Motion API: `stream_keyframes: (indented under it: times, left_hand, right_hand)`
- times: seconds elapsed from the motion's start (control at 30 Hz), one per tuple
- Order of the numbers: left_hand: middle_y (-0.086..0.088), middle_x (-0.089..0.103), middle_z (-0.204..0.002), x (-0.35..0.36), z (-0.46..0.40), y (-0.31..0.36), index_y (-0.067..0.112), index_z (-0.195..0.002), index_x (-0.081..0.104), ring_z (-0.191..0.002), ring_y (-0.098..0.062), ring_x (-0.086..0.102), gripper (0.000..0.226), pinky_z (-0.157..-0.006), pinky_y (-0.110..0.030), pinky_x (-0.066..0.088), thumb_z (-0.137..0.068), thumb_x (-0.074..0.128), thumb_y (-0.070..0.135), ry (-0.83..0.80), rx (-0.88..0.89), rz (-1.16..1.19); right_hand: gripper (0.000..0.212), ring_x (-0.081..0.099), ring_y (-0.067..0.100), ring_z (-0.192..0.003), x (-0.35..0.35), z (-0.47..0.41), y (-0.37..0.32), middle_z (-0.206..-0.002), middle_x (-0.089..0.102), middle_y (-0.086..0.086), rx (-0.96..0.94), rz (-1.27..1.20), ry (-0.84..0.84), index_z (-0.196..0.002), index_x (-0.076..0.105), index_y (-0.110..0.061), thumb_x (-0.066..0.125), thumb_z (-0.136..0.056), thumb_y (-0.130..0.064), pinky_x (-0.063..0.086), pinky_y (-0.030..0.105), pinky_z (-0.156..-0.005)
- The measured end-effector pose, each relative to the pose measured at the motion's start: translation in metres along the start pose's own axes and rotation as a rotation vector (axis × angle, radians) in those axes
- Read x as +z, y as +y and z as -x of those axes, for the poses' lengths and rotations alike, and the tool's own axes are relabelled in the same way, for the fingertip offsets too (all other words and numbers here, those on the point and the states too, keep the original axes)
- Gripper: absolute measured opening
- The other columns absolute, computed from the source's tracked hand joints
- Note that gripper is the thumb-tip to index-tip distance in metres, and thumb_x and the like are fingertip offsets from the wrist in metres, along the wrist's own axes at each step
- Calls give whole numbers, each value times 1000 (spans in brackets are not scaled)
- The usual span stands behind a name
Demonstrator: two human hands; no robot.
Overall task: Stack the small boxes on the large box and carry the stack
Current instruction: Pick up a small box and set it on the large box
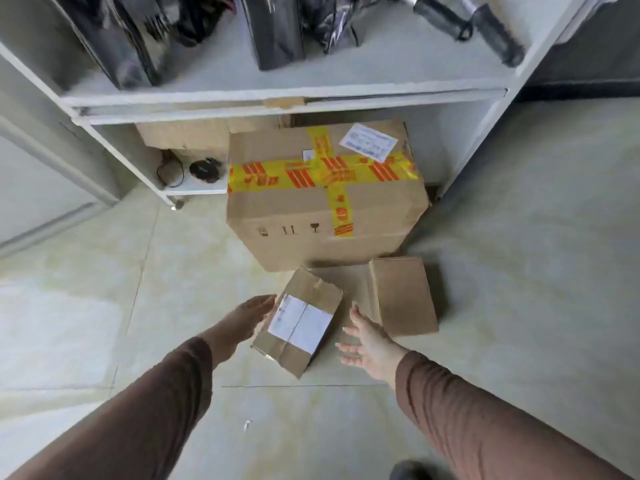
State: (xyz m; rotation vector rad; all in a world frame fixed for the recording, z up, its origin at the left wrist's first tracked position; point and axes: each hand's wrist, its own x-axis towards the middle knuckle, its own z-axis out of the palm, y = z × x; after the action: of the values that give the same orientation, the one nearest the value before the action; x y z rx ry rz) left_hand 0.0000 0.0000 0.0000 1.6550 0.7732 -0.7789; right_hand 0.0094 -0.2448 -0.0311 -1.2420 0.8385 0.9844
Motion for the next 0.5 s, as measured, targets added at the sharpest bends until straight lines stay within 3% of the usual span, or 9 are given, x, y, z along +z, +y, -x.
stream_keyframes:
  times: [0.17, 0.27, 0.37, 0.5]
  left_hand:
    - [4, 34, -170, -7, -91, -36, 30, -158, 39, -155, -27, 35, 72, -119, -55, 32, -97, 45, 66, -87, -73, -28]
    - [-1, 34, -171, -2, -115, -43, 29, -161, 38, -145, -35, 47, 82, -116, -65, 37, -93, 37, 75, -228, -149, 20]
    - [-2, 40, -167, -3, -88, -38, 32, -153, 48, -134, -37, 58, 71, -110, -68, 43, -96, 34, 73, -364, -145, 92]
    - [8, 48, -161, -20, 8, -21, 42, -141, 61, -140, -32, 56, 61, -108, -61, 49, -90, 47, 73, -442, -46, 188]
  right_hand:
    - [86, 43, 49, -146, 3, -80, 12, -175, 22, 9, 105, 143, -102, -166, 20, -35, 39, -93, -76, 44, 60, -113]
    - [87, 33, 50, -152, 5, -94, 12, -176, 17, 10, 95, 133, -150, -167, 18, -27, 36, -96, -74, 36, 61, -119]
    - [78, 41, 48, -148, 5, -69, 0, -172, 27, 10, 57, 162, -179, -162, 30, -25, 37, -99, -70, 36, 59, -119]
    - [71, 69, 39, -124, -7, 15, -17, -147, 61, 8, -25, 217, -244, -141, 59, -23, 48, -92, -73, 43, 57, -116]
